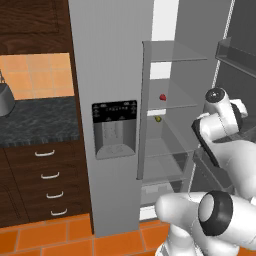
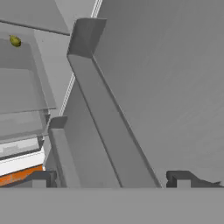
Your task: Take the strawberry from the fridge and place it on top of the pancake, located on the dining counter.
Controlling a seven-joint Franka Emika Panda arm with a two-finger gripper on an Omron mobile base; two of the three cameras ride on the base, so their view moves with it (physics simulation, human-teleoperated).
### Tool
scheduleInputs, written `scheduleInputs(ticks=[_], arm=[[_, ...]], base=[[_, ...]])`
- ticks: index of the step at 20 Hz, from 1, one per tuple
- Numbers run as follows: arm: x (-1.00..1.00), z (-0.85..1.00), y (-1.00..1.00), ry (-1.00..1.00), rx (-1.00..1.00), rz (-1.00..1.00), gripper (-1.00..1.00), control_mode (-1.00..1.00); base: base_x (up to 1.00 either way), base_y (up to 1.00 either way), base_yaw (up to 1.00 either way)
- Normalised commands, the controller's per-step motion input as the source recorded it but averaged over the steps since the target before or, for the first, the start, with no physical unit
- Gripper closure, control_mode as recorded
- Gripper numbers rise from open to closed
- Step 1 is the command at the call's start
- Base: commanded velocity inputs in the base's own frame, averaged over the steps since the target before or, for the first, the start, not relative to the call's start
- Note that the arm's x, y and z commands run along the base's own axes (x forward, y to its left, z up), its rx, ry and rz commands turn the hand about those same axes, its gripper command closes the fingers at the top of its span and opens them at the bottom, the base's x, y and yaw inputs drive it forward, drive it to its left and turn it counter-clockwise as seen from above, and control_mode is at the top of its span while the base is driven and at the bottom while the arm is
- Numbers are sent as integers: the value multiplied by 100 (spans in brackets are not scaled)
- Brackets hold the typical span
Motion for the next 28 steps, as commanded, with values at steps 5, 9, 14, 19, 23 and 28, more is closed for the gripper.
scheduleInputs(ticks=[5,9,14,19,23,28], arm=[[-37,-11,82,8,0,22,-100,-100],[-4,-1,97,18,-2,25,-100,-100],[-19,0,96,10,8,22,-100,-100],[-35,0,79,11,27,29,-100,-100],[-8,14,49,9,20,11,-100,-100],[0,5,0,0,3,0,-100,100]], base=[[0,0,0],[0,0,0],[0,0,0],[0,0,0],[0,0,0],[31,4,-13]])
